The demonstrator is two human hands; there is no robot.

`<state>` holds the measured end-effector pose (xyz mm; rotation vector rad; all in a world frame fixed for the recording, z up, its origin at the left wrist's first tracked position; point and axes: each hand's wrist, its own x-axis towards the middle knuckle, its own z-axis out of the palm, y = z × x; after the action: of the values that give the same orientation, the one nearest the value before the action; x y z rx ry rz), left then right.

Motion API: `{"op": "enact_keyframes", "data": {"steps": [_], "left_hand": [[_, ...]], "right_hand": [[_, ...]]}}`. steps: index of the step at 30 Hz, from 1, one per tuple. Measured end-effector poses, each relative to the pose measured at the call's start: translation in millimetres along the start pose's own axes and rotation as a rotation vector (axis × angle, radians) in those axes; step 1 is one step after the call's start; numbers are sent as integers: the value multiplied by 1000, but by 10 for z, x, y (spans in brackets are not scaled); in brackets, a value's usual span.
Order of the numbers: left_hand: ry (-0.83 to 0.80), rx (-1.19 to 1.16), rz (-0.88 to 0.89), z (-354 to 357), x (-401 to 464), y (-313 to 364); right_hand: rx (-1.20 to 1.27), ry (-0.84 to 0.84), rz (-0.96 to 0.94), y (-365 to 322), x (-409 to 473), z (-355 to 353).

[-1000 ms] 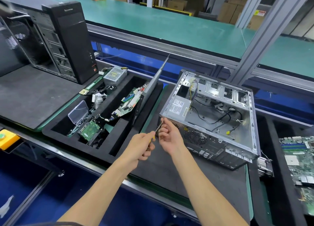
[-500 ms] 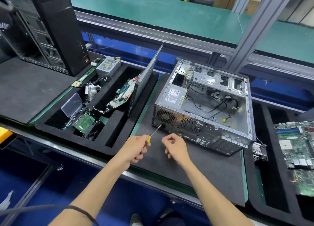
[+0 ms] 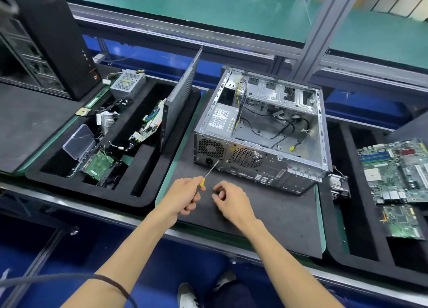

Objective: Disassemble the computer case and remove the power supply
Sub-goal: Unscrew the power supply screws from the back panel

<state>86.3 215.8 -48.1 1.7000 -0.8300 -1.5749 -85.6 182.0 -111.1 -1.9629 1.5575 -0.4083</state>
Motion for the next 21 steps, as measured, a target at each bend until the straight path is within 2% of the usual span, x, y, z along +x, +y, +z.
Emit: {"op": "enact_keyframes", "data": {"steps": [3,6,9,11,13,19,21], "left_hand": [[54,-10,79,51,-19,-1],[142,-2,192,124,-50,-2],[175,64,285,172,-59,11],[172,97,305,193,-45,26],[153,97,316,217,-32,40],[127,98,329,259,-28,89],[130,94,325,272,-32,111]], "right_hand": [[150,198,-67,-80,-40,-185],[243,424,-222,-277,-28,-506],[222,623,-355,-489,99,-889],[154,673,-398,-580,243,-1090],[107,628,-368,-617,396,-1227],[-12,291,-245,-499,725,-1264],[-73,239,-215,-459,754,-1204]]}}
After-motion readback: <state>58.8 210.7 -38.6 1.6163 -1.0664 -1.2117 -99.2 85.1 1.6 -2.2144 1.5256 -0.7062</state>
